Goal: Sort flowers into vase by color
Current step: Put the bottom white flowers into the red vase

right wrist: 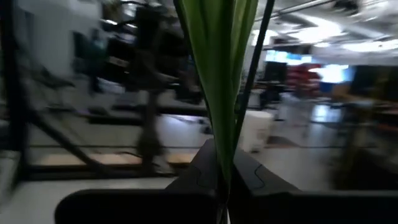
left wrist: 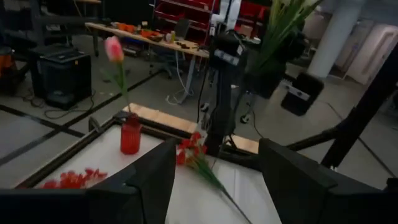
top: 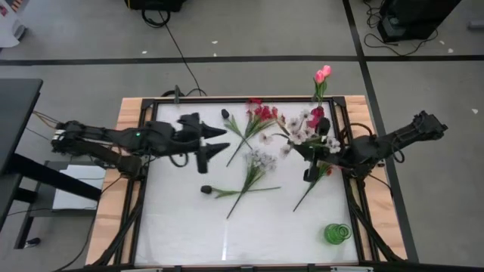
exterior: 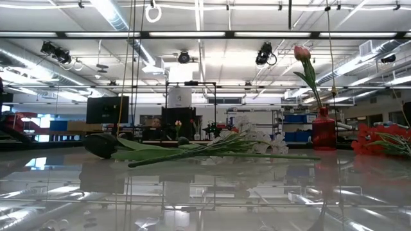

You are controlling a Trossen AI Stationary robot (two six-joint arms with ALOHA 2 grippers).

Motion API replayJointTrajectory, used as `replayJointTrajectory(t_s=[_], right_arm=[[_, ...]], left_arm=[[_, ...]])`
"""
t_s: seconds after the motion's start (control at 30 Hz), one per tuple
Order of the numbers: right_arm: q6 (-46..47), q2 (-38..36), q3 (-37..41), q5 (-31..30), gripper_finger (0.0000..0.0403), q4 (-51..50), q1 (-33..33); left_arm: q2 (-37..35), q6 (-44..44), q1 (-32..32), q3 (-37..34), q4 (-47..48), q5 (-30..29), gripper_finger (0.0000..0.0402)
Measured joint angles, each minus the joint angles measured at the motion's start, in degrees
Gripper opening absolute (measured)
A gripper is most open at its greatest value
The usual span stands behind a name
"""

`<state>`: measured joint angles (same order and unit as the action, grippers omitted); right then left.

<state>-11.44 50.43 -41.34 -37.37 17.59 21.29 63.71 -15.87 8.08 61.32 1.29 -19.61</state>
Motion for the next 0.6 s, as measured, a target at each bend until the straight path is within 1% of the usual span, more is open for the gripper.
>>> replayJointTrajectory(t_s=[0.03, 0.1, 0.17, 0.23, 0.27, 0.3, 0.4, 0.6], right_arm=[[-1.82, 0.0, 0.0, -2.95, 0.0015, 0.25, 0.78], [-6.15, 0.0, 0.0, -10.69, 0.0017, 0.57, 2.08], [-9.03, 0.02, 0.0, -21.46, 0.0016, 0.8, 2.8], [-8.48, -0.07, 0.0, -32.82, 0.0015, 0.74, 2.35], [-7.02, -0.55, 0.24, -37.03, 0.0015, 0.72, 1.74], [-4.75, -1.28, 0.75, -39.45, 0.0016, 0.62, 0.9], [1.17, -4.37, 3.81, -42.97, 0.0017, 0.63, -2.12], [-0.85, -10.63, 11.19, -42.68, 0.0015, 0.53, -8.74]], left_arm=[[-1.6, -0.74, 0.01, -1.82, -0.37, -0.03, 0.0233], [-4.1, -1.08, 0.02, -5.01, -0.25, -0.07, 0.0233], [-5.72, -1.45, 0.02, -7.08, -0.25, -0.09, 0.0233], [-6.98, -1.6, 0.02, -8.54, 0.12, -0.16, 0.0233], [-7.51, -1.6, 0.02, -8.86, 0.27, -0.16, 0.0233], [-7.8, -1.61, 0.02, -9.12, 0.68, -0.19, 0.0233], [-8.79, -1.52, 0.01, -9.24, 4.46, -1.49, 0.0233], [-9.88, -1.54, -0.39, -9.24, 10.41, -3.14, 0.0233]])
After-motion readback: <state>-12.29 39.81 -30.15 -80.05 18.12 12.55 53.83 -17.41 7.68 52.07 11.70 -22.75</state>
